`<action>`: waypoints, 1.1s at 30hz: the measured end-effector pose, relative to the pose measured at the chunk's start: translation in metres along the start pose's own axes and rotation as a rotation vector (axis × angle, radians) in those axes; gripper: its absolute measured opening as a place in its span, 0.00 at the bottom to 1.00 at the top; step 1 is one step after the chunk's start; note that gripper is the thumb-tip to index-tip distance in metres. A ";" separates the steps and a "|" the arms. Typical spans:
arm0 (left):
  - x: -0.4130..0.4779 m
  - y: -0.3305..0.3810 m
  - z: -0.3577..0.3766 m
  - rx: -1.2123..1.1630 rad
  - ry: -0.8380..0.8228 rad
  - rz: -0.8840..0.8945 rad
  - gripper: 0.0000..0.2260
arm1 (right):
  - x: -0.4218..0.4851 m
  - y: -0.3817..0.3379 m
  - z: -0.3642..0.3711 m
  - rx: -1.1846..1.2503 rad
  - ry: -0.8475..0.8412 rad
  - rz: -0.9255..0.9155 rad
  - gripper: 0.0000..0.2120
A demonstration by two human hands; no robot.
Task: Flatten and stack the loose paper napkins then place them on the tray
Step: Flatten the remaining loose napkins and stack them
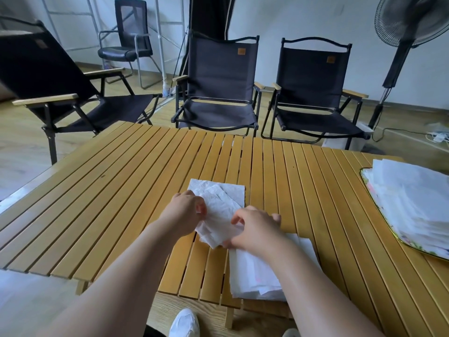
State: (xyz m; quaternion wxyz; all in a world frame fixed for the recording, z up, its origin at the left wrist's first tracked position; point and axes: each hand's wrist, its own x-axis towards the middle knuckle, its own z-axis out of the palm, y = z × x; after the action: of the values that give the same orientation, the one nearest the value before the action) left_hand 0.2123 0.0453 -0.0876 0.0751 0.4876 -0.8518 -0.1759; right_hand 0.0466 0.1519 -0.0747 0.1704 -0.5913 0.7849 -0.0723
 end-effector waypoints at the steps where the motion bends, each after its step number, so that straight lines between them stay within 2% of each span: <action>1: 0.001 -0.002 0.000 -0.006 0.000 -0.009 0.05 | 0.000 -0.001 0.001 -0.018 0.003 -0.010 0.26; 5: 0.004 -0.005 -0.002 -0.065 0.038 -0.080 0.06 | -0.001 -0.013 0.006 -0.025 0.049 -0.032 0.27; 7: 0.004 -0.004 -0.006 -0.147 0.061 -0.126 0.04 | -0.002 -0.019 0.008 -0.009 0.058 -0.046 0.27; 11: 0.000 -0.007 -0.011 -0.243 0.053 -0.152 0.03 | -0.002 -0.025 0.002 0.059 0.112 -0.010 0.18; 13: -0.004 -0.008 -0.013 -0.251 0.057 -0.144 0.03 | -0.004 -0.023 -0.004 0.087 0.070 0.022 0.19; 16: -0.006 -0.007 -0.016 -0.272 0.031 -0.128 0.10 | -0.007 -0.016 -0.009 0.087 -0.028 0.024 0.23; 20: -0.010 0.000 -0.021 -0.289 -0.081 -0.088 0.20 | -0.011 -0.010 -0.013 0.108 -0.019 0.011 0.23; 23: -0.010 0.005 -0.025 -0.271 -0.019 -0.070 0.15 | -0.008 -0.005 -0.015 0.253 0.131 -0.022 0.24; 26: -0.011 0.008 -0.033 -0.287 0.144 -0.078 0.05 | -0.007 0.009 -0.023 0.432 0.346 -0.085 0.14; 28: -0.014 0.011 -0.038 -0.353 0.198 -0.058 0.09 | -0.013 0.023 -0.033 0.550 0.433 -0.098 0.11; 30: -0.021 0.020 -0.044 -0.393 0.216 -0.005 0.09 | -0.022 0.039 -0.043 0.618 0.485 -0.114 0.07; 32: -0.028 0.032 -0.050 -0.447 0.203 0.066 0.03 | -0.032 0.055 -0.051 0.664 0.493 -0.110 0.10; 33: -0.031 0.038 -0.051 -0.483 0.172 0.109 0.05 | -0.037 0.063 -0.056 0.714 0.468 -0.091 0.10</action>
State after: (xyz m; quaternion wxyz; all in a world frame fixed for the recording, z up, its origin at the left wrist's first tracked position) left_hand 0.2129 0.0784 -0.0249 0.2711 0.4220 -0.8006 -0.3279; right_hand -0.0212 0.2009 -0.0355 0.1783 -0.4970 0.7013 -0.4790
